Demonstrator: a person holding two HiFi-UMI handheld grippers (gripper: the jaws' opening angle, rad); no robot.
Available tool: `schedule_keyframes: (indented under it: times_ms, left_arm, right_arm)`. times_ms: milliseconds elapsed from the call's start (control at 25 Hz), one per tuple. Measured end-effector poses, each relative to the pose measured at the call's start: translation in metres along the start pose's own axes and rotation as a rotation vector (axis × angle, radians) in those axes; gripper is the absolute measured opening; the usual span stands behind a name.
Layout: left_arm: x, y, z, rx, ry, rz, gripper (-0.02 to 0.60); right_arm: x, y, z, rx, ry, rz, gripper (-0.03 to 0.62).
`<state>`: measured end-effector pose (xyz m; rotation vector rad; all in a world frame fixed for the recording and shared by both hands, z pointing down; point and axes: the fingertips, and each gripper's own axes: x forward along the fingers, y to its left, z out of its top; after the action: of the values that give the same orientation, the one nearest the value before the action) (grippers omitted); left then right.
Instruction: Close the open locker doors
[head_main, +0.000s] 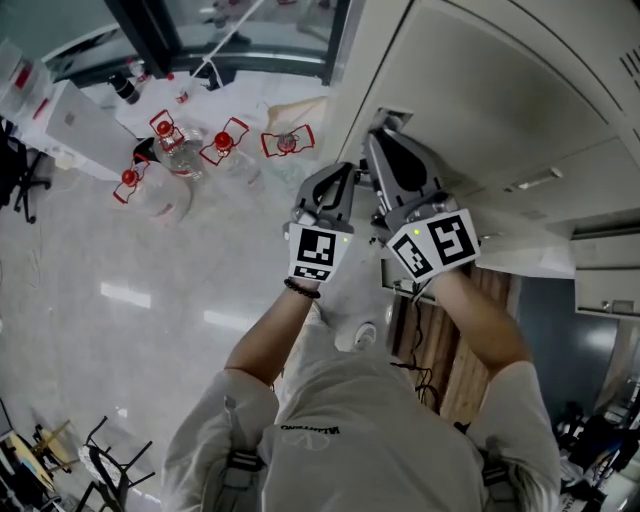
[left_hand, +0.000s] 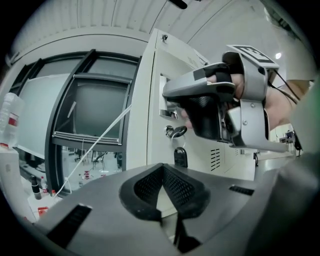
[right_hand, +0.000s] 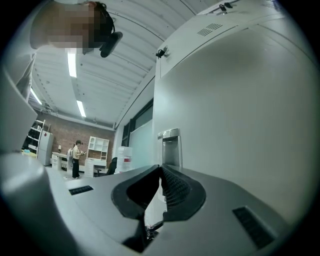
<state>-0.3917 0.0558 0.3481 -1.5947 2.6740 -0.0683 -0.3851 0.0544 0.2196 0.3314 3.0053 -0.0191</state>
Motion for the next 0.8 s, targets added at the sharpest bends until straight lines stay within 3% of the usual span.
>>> schedule_keyframes:
  times_ms: [560,680,800]
  left_arm:
    - [0.013,0.008,0.000,0.006,-0.020,0.014,0.005]
    - [0.014,0.009,0.000,0.021,-0.020,0.021,0.005]
    - [0.014,0.008,0.001,0.060,-0.035,0.031,0.005]
  right_arm:
    - [0.009,-0.011,-0.001,-0.007,-0.040,-0.100,0.026]
    - [-0.007,-0.009,-0.006,-0.007,-0.047,-0.125,0.009]
    - [-0.045,0.006,-0.016,-0.031,-0.037,-0.098,0.011]
